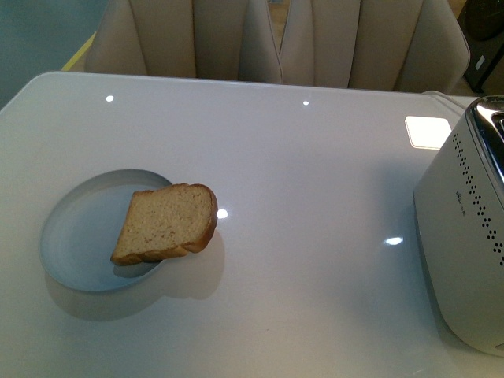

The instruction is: Left arm holds plate, right arm toasts bread

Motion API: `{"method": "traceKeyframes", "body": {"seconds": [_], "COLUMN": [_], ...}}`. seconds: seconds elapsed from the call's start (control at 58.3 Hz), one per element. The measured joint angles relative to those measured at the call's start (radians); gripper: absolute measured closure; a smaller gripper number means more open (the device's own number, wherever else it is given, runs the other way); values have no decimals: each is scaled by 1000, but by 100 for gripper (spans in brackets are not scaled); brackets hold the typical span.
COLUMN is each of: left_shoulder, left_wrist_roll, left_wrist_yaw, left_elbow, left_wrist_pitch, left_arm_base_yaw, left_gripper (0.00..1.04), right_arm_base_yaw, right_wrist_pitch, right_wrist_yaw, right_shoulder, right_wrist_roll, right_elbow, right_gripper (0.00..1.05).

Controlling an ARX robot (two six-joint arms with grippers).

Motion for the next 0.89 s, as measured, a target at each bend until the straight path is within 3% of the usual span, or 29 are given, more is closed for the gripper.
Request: {"method": "traceKeyframes", "body": {"seconds": [0.772, 0.841, 0.892], "left_shoulder": [0, 112, 200], "left_wrist_roll": [0, -19, -29], "left_wrist_yaw": [0, 1, -8], "left_elbow": [0, 68, 81], "left_wrist_pitch": [0, -179, -176], "left_arm_base_yaw": [0, -5, -19], "left_gripper": [7, 7, 7], "right_arm_base_yaw": [0, 0, 0], "right_wrist_pitch": [0, 0, 0], "right_wrist_yaw": [0, 0, 0], "right_shoulder": [0, 0, 0], "right_wrist_roll": [0, 0, 0], "right_elbow": [0, 0, 0], "right_gripper": [9, 9, 9]}}
